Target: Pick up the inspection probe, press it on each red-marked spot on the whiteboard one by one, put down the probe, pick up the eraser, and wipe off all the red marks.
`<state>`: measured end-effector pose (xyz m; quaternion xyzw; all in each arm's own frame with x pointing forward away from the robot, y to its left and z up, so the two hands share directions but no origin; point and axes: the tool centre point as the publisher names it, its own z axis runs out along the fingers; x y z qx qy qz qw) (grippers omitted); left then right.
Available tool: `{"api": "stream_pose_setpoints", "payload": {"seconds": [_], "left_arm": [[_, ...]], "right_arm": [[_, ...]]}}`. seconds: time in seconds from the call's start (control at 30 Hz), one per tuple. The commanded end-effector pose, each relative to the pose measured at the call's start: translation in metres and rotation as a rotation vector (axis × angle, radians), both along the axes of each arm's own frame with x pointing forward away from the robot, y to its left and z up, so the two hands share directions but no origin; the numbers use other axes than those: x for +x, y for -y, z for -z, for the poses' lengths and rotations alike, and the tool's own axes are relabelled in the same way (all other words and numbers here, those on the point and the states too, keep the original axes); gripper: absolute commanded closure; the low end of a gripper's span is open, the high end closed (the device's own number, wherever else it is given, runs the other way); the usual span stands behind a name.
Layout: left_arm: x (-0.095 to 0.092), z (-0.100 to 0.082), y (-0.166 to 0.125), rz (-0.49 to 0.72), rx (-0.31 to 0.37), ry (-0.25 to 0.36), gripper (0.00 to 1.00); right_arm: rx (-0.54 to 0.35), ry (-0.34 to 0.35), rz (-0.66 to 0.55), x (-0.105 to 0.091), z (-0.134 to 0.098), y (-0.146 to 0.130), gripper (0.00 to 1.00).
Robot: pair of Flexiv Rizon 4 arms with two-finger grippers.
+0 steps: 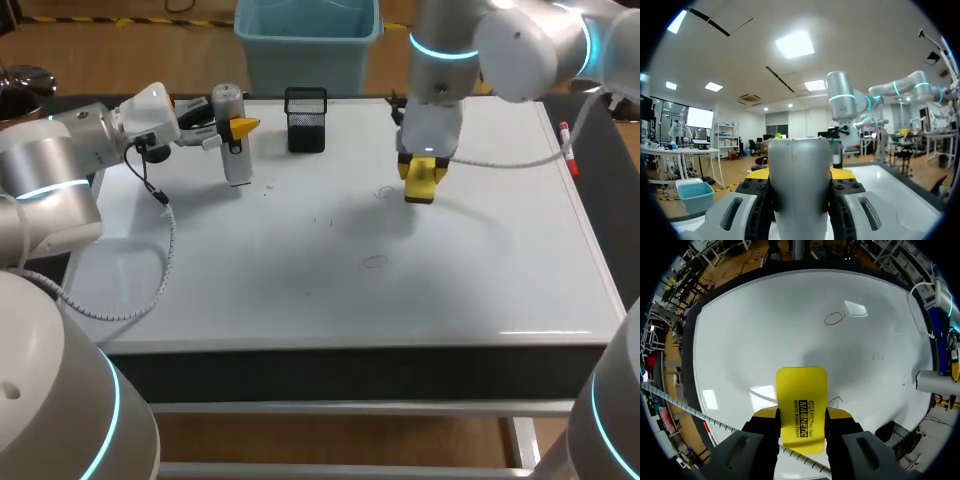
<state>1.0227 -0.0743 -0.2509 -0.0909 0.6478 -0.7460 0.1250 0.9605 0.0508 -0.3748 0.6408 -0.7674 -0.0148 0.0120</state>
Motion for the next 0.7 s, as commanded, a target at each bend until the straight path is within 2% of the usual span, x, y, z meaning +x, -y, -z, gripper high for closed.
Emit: {"api": "stream_pose_setpoints", "payload": {"seconds": [0.03, 0.3, 0.7], "left_arm": [[0.000, -0.001, 0.000, 0.001, 0.000, 0.001, 1.00], [0.000, -0.001, 0.000, 0.001, 0.000, 0.001, 1.00], [0.000, -0.001, 0.000, 0.001, 0.000, 0.001, 1.00]], "right_arm": [[-0.016, 0.004, -0.024, -0.001, 0.003, -0.015, 1.00], [-0.009, -0.003, -0.079, -0.002, 0.013, -0.040, 1.00], [-0.009, 0.001, -0.114, 0.008, 0.028, -0.058, 1.00]]}}
